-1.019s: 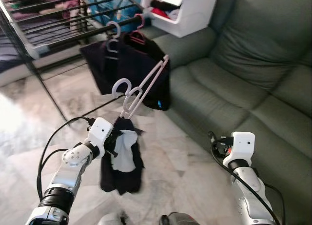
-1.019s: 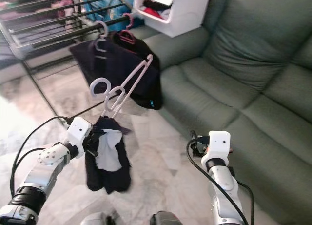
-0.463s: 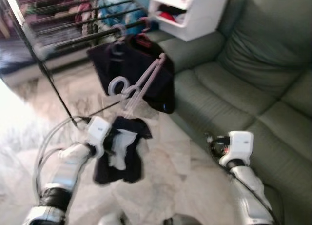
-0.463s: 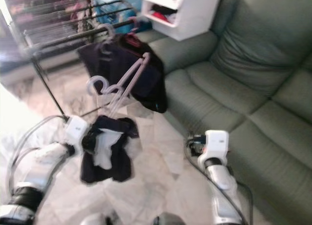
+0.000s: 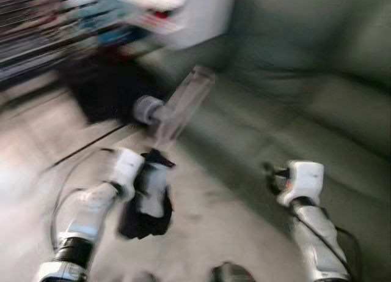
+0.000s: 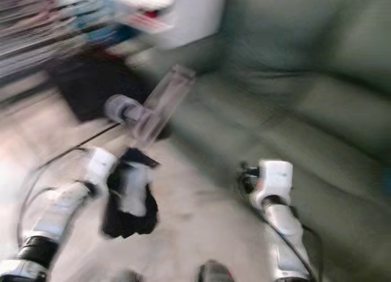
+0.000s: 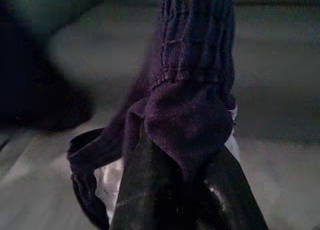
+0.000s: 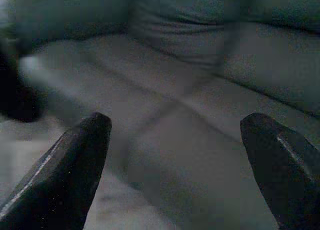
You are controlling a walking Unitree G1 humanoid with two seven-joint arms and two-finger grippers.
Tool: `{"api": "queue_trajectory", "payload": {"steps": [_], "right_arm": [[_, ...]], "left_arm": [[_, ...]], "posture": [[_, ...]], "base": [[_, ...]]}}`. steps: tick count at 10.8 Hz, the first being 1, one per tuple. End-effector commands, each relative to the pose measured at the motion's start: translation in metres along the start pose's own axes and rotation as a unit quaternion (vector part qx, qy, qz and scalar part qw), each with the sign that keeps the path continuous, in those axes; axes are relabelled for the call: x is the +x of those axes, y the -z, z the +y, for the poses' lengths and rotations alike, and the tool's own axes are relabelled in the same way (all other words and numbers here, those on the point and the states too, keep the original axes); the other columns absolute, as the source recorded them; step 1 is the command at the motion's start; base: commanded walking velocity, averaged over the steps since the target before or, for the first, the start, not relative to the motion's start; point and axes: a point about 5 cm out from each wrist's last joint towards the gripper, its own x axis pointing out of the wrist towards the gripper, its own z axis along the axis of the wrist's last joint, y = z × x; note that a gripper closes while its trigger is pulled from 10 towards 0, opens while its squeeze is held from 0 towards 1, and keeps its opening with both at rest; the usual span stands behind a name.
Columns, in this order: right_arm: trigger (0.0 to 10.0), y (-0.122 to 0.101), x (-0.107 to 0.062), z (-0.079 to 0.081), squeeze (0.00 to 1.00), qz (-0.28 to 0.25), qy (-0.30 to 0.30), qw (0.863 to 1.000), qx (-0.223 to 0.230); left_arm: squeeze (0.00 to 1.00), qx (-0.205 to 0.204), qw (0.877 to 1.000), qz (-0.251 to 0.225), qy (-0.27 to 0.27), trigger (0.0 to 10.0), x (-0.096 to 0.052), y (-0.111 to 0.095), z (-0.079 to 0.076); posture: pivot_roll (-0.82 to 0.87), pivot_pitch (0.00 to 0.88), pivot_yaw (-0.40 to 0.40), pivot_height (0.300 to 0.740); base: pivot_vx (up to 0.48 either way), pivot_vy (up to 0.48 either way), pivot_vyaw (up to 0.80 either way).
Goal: Hang hanger
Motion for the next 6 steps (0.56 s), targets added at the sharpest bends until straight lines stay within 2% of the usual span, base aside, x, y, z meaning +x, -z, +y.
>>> {"api": "queue_trajectory", "payload": {"steps": [1,3,6], "right_arm": [[10.0,-0.0004,-0.0004,0.0058,0.00,0.001,-0.006,1.000,0.005],[10.0,-0.0009,0.0002,0.0061,0.00,0.001,-0.010,1.000,0.003],[10.0,-0.0024,0.0010,0.0081,0.00,-0.003,-0.017,1.000,-0.002]], "left_arm": [[0.00,0.023,1.000,-0.013,-0.014,10.0,-0.0012,-0.0109,0.0103],[0.00,0.019,0.999,-0.017,-0.021,10.0,-0.0011,-0.0123,0.0132],[0.00,0.022,0.999,-0.022,-0.026,10.0,0.0003,-0.0152,0.0147]], "posture": [[-0.09,0.000,-0.012,0.740],[-0.09,0.000,-0.015,0.740],[-0.09,0.000,-0.017,0.740]], "base": [[0.000,0.000,-0.80],[0.000,0.000,-0.64],[0.000,0.000,0.00]]}}
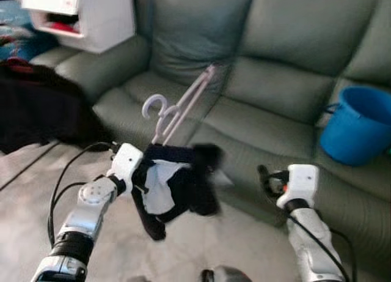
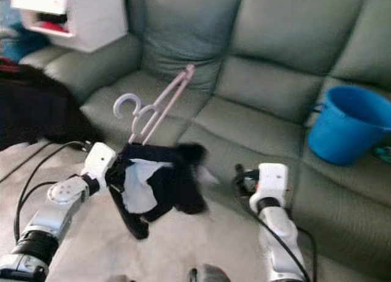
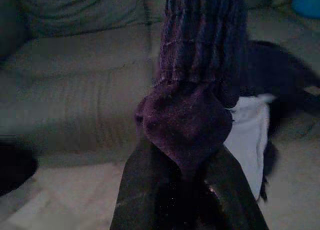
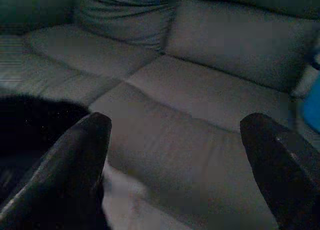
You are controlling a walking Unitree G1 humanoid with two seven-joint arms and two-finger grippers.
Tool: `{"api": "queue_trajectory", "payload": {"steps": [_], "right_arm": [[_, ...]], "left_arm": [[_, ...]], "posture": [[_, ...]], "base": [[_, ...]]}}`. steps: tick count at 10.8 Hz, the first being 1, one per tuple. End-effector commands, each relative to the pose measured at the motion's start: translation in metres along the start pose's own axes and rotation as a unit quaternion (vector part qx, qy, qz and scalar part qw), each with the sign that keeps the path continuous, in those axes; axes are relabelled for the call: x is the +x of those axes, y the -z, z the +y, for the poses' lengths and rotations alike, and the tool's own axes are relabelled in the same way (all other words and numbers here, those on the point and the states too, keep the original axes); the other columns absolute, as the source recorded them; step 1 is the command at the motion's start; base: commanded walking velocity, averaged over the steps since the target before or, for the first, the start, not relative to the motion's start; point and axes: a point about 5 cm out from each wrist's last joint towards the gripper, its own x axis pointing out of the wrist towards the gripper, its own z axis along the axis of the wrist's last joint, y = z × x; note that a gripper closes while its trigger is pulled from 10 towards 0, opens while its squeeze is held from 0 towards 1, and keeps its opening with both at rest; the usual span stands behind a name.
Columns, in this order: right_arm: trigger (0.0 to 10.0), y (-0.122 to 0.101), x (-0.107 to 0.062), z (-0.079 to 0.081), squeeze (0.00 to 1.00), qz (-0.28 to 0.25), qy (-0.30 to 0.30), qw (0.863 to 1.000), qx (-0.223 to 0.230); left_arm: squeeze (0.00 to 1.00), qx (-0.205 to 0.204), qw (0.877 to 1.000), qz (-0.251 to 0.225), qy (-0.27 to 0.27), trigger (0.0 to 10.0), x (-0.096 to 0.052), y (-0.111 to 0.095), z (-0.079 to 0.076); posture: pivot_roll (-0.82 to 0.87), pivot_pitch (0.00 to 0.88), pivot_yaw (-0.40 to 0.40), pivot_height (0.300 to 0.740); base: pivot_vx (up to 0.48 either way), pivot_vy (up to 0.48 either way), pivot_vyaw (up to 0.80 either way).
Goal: Hang hanger
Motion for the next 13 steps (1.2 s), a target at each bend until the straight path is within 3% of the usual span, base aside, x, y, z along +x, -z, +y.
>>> {"api": "queue_trajectory", "payload": {"steps": [1,3,5,7,9,11,13], "right_arm": [[10.0,-0.007,0.002,0.002,0.00,-0.011,-0.006,1.000,-0.005],[10.0,-0.008,0.004,0.005,0.00,-0.014,-0.017,1.000,-0.009],[10.0,-0.009,0.006,0.007,0.00,-0.014,-0.020,1.000,-0.009],[10.0,-0.009,0.008,0.009,0.00,-0.014,-0.022,1.000,-0.008],[10.0,-0.010,0.008,0.010,0.00,-0.016,-0.025,1.000,-0.007],[10.0,-0.010,0.010,0.013,0.00,-0.019,-0.033,0.999,-0.009],[10.0,-0.013,0.013,0.017,0.00,-0.025,-0.047,0.998,-0.021]], "left_arm": [[0.00,0.020,1.000,-0.013,-0.015,10.0,-0.001,-0.008,0.007],[0.00,0.034,0.999,-0.009,-0.029,10.0,-0.001,-0.007,0.011],[0.00,0.042,0.999,-0.002,-0.028,10.0,-0.001,-0.006,0.013],[0.00,0.055,0.998,-0.002,-0.029,10.0,0.000,-0.008,0.014],[0.00,0.059,0.998,-0.001,-0.024,10.0,0.001,-0.008,0.011],[0.00,0.064,0.998,-0.008,-0.028,10.0,0.002,-0.009,0.008],[0.00,0.070,0.996,-0.022,-0.052,10.0,0.003,-0.006,-0.004]], "posture": [[-0.09,0.000,-0.018,0.740],[-0.09,0.000,-0.022,0.740],[-0.08,0.000,-0.020,0.740],[-0.08,0.000,-0.018,0.740],[-0.08,0.000,-0.018,0.740],[-0.08,0.000,-0.017,0.740],[-0.07,0.000,-0.028,0.740]], "base": [[0.000,0.000,0.00],[0.000,0.000,0.00],[0.000,0.384,0.00],[0.000,0.480,-0.79],[0.000,0.480,-0.63],[0.000,0.456,0.00],[0.000,0.000,0.00]]}}
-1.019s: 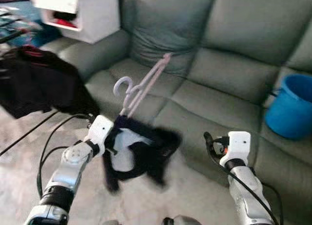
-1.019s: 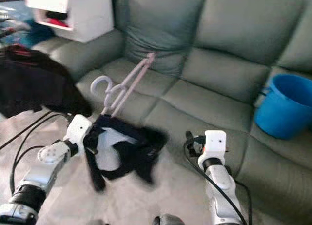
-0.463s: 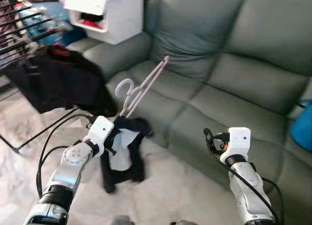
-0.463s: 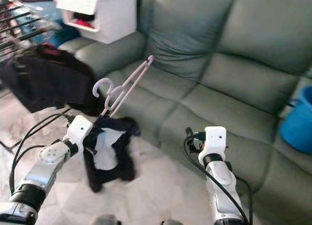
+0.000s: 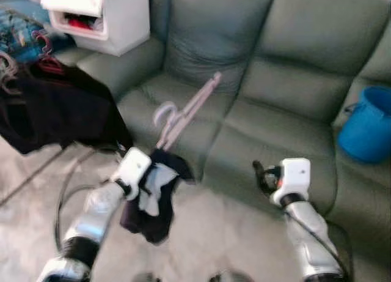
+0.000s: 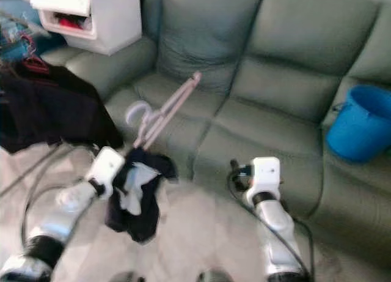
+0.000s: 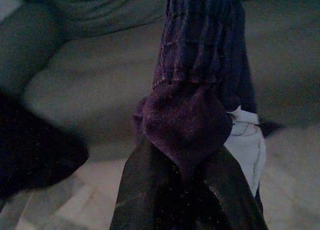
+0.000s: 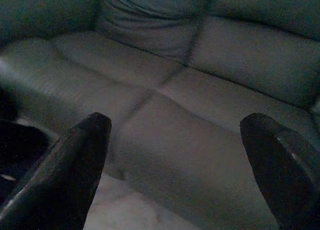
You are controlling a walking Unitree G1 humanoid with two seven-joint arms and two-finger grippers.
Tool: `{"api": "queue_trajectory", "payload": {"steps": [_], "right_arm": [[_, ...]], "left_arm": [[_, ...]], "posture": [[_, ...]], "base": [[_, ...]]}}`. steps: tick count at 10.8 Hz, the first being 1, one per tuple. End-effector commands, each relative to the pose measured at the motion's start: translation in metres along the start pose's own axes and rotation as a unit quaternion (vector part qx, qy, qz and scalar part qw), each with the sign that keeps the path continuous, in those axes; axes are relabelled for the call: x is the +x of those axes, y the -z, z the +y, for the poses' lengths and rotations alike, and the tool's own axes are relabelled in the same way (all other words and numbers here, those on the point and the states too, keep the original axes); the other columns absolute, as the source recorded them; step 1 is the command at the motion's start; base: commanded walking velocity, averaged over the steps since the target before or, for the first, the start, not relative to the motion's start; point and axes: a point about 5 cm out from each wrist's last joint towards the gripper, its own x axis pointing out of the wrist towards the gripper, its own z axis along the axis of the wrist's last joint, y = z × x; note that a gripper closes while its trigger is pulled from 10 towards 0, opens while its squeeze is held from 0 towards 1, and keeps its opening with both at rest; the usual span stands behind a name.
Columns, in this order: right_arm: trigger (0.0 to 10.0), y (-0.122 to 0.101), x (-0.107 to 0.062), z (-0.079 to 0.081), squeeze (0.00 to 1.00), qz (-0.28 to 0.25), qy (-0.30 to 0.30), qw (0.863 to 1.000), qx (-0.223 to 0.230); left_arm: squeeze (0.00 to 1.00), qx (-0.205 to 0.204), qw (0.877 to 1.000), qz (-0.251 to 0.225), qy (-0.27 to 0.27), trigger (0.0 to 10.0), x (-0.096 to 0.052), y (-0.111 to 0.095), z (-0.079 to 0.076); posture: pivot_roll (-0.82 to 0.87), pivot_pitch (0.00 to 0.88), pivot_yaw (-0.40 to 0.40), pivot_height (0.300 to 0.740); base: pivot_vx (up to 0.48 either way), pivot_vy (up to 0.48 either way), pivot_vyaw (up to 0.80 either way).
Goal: Hang hanger
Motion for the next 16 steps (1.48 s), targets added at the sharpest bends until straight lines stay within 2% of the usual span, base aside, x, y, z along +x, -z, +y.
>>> {"api": "queue_trajectory", "payload": {"steps": [1,3,4,5,8,10,12,13,14,16], "right_arm": [[10.0,-0.003,0.002,-0.001,0.00,-0.008,-0.007,1.000,-0.012],[10.0,-0.005,0.005,0.000,0.00,-0.011,-0.015,1.000,-0.019],[10.0,-0.007,0.006,0.002,0.00,-0.014,-0.022,0.999,-0.026],[10.0,-0.007,0.007,0.002,0.00,-0.016,-0.024,0.999,-0.028],[10.0,-0.006,0.009,0.008,0.00,-0.017,-0.041,0.998,-0.037],[10.0,-0.007,0.013,0.010,0.00,-0.020,-0.040,0.998,-0.036],[10.0,-0.004,0.009,0.009,0.00,-0.026,-0.042,0.998,-0.030],[10.0,-0.002,0.008,0.008,0.00,-0.030,-0.043,0.998,-0.038],[10.0,0.000,0.007,0.005,0.00,-0.029,-0.038,0.998,-0.049],[10.0,0.000,0.006,0.004,0.00,-0.026,-0.051,0.997,-0.061]], "left_arm": [[0.00,-0.018,0.999,-0.023,-0.019,10.0,0.003,-0.010,0.001],[0.00,-0.024,0.999,-0.025,-0.026,10.0,0.004,-0.009,-0.006],[0.00,-0.004,0.999,-0.025,-0.034,10.0,0.004,-0.011,-0.004],[0.00,0.011,0.998,-0.045,-0.051,10.0,0.003,-0.018,0.002],[0.00,0.007,0.998,-0.041,-0.053,10.0,0.001,-0.013,-0.006],[0.00,0.005,0.996,-0.053,-0.073,10.0,0.000,-0.017,0.002],[0.00,0.044,0.994,-0.054,-0.079,10.0,-0.001,-0.021,0.011],[0.00,0.037,0.996,-0.040,-0.072,10.0,-0.001,-0.017,0.012],[0.00,0.059,0.996,-0.034,-0.050,10.0,0.000,-0.016,0.008],[0.00,0.087,0.994,-0.040,-0.047,10.0,0.002,-0.019,0.005]], "posture": [[-0.07,0.000,-0.033,0.740],[-0.06,0.000,-0.041,0.740],[-0.06,0.000,-0.043,0.740],[-0.06,0.000,-0.043,0.740],[-0.04,0.000,-0.045,0.740],[-0.04,0.000,-0.027,0.740],[-0.05,0.000,0.018,0.740],[-0.06,0.000,0.039,0.740],[-0.06,0.000,0.045,0.740],[-0.06,0.000,0.007,0.740]], "base": [[0.000,0.000,0.00],[0.000,0.000,0.00],[0.000,0.000,0.00],[0.000,0.000,0.00],[0.000,0.000,0.00],[0.000,0.000,0.00],[0.000,0.000,0.00],[0.000,0.000,0.00],[0.000,0.000,0.00],[0.000,0.000,0.00]]}}
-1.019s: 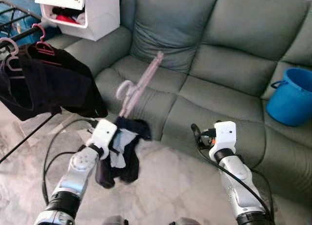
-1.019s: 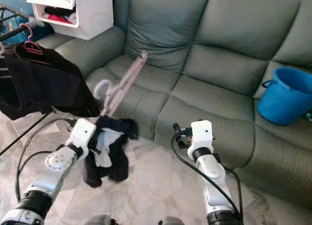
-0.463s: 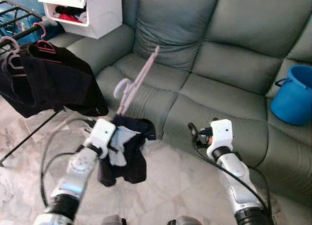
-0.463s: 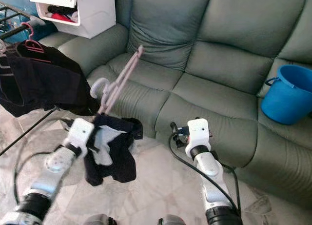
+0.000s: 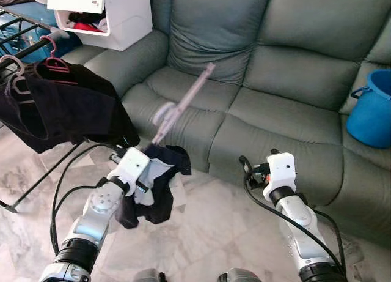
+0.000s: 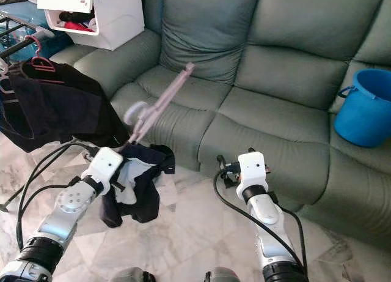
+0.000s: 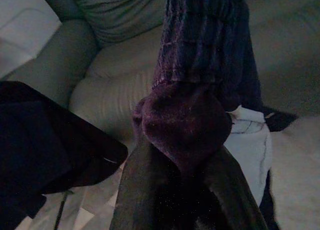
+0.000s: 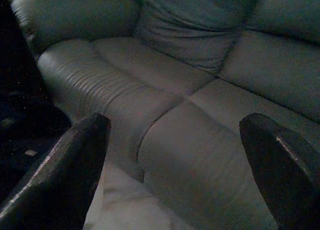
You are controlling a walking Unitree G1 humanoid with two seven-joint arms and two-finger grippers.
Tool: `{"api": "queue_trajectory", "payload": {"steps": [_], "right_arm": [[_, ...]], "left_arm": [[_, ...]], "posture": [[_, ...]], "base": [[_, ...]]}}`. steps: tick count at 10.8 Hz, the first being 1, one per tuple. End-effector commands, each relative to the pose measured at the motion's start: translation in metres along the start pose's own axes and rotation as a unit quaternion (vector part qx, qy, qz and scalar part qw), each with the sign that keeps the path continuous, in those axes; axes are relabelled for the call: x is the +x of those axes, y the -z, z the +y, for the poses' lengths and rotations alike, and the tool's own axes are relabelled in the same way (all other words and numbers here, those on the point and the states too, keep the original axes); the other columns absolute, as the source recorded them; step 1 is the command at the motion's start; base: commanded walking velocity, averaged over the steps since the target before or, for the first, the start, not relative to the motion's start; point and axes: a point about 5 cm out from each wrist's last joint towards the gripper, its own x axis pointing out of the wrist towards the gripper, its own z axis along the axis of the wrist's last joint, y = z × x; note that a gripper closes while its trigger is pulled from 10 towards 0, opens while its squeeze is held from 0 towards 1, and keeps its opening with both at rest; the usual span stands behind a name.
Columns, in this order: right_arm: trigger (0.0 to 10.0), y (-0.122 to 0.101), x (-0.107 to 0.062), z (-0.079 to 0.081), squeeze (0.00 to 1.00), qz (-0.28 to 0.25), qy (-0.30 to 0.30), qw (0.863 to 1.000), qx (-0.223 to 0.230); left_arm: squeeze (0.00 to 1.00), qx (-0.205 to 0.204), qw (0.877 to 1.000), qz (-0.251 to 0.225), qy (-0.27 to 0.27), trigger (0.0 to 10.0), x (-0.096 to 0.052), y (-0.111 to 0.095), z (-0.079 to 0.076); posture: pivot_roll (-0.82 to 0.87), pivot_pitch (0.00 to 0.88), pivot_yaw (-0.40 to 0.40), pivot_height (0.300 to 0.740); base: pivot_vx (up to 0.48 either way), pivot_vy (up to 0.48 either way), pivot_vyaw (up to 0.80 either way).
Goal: Hang hanger
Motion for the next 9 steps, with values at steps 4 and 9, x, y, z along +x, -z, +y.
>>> {"api": "queue_trajectory", "payload": {"steps": [4,9], "right_arm": [[10.0,-0.006,0.008,0.004,0.00,0.000,-0.065,0.997,-0.036],[10.0,-0.007,-0.001,0.005,0.00,-0.018,0.002,1.000,0.005]], "left_arm": [[0.00,-0.031,0.998,0.024,-0.050,10.0,-0.003,0.007,0.026],[0.00,-0.047,0.998,0.024,0.020,10.0,0.015,-0.007,0.027]], "posture": [[-0.03,0.000,-0.059,0.740],[-0.12,0.000,0.096,0.740]], "base": [[0.000,0.000,0.00],[0.000,0.000,0.00]]}}
